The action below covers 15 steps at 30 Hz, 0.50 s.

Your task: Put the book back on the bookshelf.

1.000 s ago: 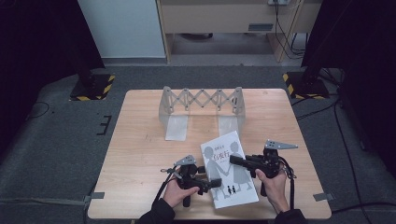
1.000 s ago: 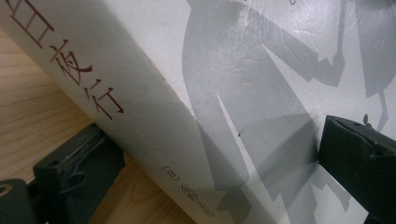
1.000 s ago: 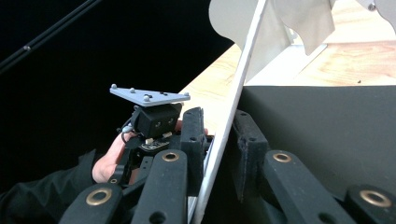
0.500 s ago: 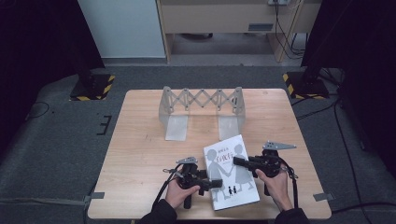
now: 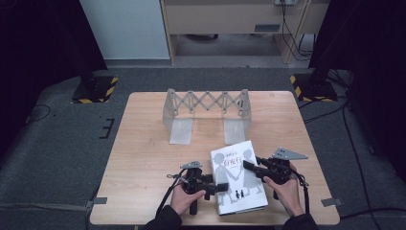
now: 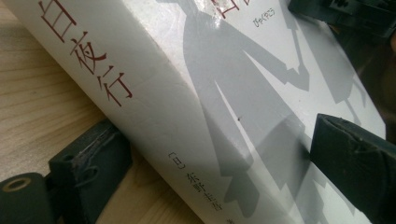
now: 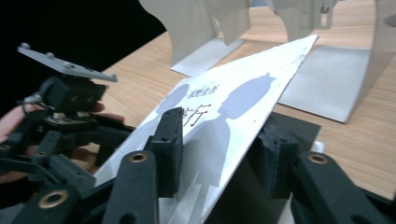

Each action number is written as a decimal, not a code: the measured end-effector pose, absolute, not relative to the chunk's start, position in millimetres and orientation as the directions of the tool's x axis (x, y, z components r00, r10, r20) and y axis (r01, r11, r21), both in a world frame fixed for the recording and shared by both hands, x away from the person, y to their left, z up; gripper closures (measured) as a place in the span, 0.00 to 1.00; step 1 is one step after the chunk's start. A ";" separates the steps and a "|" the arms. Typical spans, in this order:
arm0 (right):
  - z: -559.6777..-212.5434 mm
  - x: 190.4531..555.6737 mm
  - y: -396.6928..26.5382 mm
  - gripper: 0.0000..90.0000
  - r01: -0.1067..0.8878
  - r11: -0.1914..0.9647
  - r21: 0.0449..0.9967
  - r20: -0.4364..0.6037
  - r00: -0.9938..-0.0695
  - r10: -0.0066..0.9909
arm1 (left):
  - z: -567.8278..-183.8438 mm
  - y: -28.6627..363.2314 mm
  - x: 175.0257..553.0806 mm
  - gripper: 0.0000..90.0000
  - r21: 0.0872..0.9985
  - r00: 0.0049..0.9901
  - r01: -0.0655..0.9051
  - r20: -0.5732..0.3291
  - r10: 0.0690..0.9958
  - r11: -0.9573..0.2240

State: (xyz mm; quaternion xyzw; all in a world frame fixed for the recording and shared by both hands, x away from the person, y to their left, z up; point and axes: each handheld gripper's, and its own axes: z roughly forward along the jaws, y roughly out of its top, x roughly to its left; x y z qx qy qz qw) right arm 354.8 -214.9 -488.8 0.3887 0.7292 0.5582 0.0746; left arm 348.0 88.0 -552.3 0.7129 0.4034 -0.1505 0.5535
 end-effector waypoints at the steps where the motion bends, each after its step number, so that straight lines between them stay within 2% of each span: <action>1: -488.8 354.8 -214.9 0.60 0.484 0.075 0.872 0.325 -0.687 0.650 | -552.3 88.0 348.0 0.06 0.668 0.629 0.742 -0.661 0.409 -0.062; 4: -490.8 354.9 -217.1 0.56 0.489 0.104 0.866 0.298 -0.673 0.677 | -551.9 88.2 348.0 0.08 0.667 0.627 0.743 -0.659 0.416 -0.063; 5: -493.9 356.0 -217.0 0.49 0.517 0.122 0.847 0.296 -0.650 0.700 | -551.4 88.5 347.9 0.12 0.666 0.624 0.743 -0.655 0.426 -0.066; 7: -500.8 357.3 -213.1 0.45 0.554 0.133 0.822 0.304 -0.624 0.719 | -551.3 89.3 347.8 0.15 0.664 0.619 0.745 -0.653 0.436 -0.064; 15: -512.1 359.7 -212.7 0.44 0.623 0.101 0.776 0.360 -0.569 0.740 | -550.1 87.9 347.0 0.18 0.672 0.624 0.737 -0.633 0.458 -0.077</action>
